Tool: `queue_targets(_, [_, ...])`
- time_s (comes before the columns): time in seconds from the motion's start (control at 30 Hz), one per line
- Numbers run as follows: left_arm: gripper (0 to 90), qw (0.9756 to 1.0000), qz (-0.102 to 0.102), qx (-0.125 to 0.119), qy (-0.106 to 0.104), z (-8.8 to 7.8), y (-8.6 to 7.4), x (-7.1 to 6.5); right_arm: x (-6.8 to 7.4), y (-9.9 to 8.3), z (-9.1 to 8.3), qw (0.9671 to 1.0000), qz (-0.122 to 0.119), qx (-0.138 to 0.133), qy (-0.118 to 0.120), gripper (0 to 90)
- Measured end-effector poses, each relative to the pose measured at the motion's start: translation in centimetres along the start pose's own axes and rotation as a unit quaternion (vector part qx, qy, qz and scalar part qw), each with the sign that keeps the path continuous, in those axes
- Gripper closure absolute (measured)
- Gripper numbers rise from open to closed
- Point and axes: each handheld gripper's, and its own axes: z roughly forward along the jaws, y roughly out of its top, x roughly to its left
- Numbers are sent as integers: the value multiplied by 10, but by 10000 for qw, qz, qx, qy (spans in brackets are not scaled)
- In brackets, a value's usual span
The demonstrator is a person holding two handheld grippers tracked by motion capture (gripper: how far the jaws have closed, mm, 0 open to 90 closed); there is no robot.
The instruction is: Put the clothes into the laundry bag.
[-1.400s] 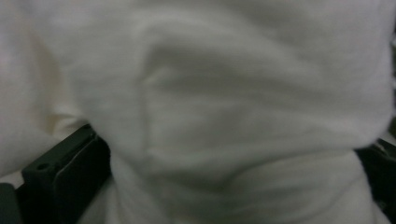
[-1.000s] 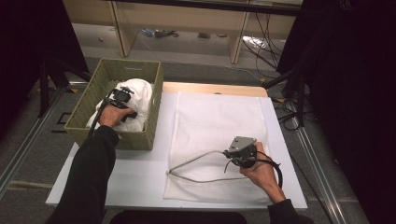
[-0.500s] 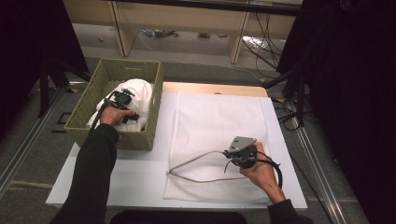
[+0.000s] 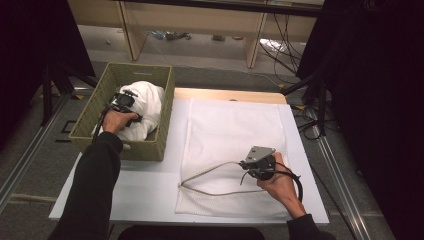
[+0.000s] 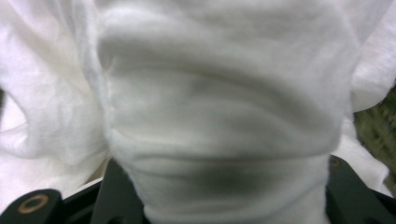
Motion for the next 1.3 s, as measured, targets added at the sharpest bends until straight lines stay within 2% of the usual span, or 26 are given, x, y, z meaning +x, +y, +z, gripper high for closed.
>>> queue_targets(0.03, [500, 9999, -91, -64, 36, -9, 1, 6, -1, 0, 0, 10000, -36, -5, 7, 899])
queue_targets(0.07, [499, 9999, -83, -61, 94, -13, 3, 7, -2, 0, 0, 10000, -90, -18, 11, 899])
queue_targets(0.3, [500, 9985, -253, -463, 115, -56, 20, 18, -2, 0, 0, 10000, -58, -41, 12, 899])
queue_targets(0.4, [499, 9976, -322, -618, 32, -71, 25, 23, -2, 0, 0, 10000, -73, -53, 7, 900])
queue_targets(0.43, [499, 9971, -348, -671, 23, -76, 27, 24, -2, 0, -1, 10000, 13, -42, 3, 899])
queue_targets(0.47, [499, 9971, -348, -671, 23, -76, 27, 24, -2, 0, -1, 10000, 13, -42, 3, 899])
queue_targets(0.5, [499, 9967, -376, -714, -8, -85, 30, 26, -2, 0, -1, 10000, 13, -42, -2, 899])
queue_targets(0.6, [498, 9963, -348, -789, -43, -99, 34, 27, -2, 0, -1, 10000, 23, -38, 0, 899])
queue_targets(0.63, [498, 9963, -348, -789, -43, -99, 34, 27, -2, 0, -1, 10000, 23, -38, 0, 899])
queue_targets(0.67, [498, 9957, -309, -869, -110, -110, 36, 27, -2, 0, -1, 10000, 19, -37, -11, 899])
queue_targets(0.73, [497, 9948, -331, -952, -177, -122, 39, 26, -3, 0, -1, 10000, -43, -66, -20, 899])
queue_targets(0.77, [497, 9948, -331, -952, -177, -122, 39, 26, -3, 0, -1, 10000, -43, -66, -20, 899])
queue_targets(0.8, [497, 9947, -240, -977, -231, -134, 41, 23, -2, 1, -1, 10000, -10, -80, -40, 899])
queue_targets(0.83, [496, 9947, -240, -977, -231, -134, 41, 23, -2, 1, -1, 10000, -10, -80, -40, 899])
queue_targets(0.87, [495, 9945, -52, -1005, -291, -148, 43, 18, -2, 1, -1, 9999, -34, -86, -82, 900])
queue_targets(0.9, [495, 9945, -52, -1005, -291, -148, 43, 18, -2, 1, 0, 9998, -20, -146, -95, 900])
queue_targets(0.93, [494, 9931, -9, -1092, -417, -160, 44, 14, -3, 1, -1, 9999, -24, -93, -65, 900])
queue_targets(1.07, [493, 9908, 72, -1144, -715, -178, 41, 3, -3, 2, 0, 9999, -18, -77, -77, 900])
queue_targets(1.1, [491, 9902, 215, -1146, -765, -183, 39, -1, -2, 2, 0, 9999, -32, -84, -61, 900])
queue_targets(1.17, [489, 9883, 402, -1171, -891, -189, 33, -8, -2, 2, 0, 9999, -31, -89, -89, 900])
queue_targets(1.23, [489, 9864, 452, -1164, -1070, -195, 27, -15, -2, 2, 0, 9999, -8, -101, -97, 899])
queue_targets(1.3, [488, 9823, 460, -1302, -1268, -198, 20, -25, -3, 2, 0, 9999, -12, -104, -99, 899])
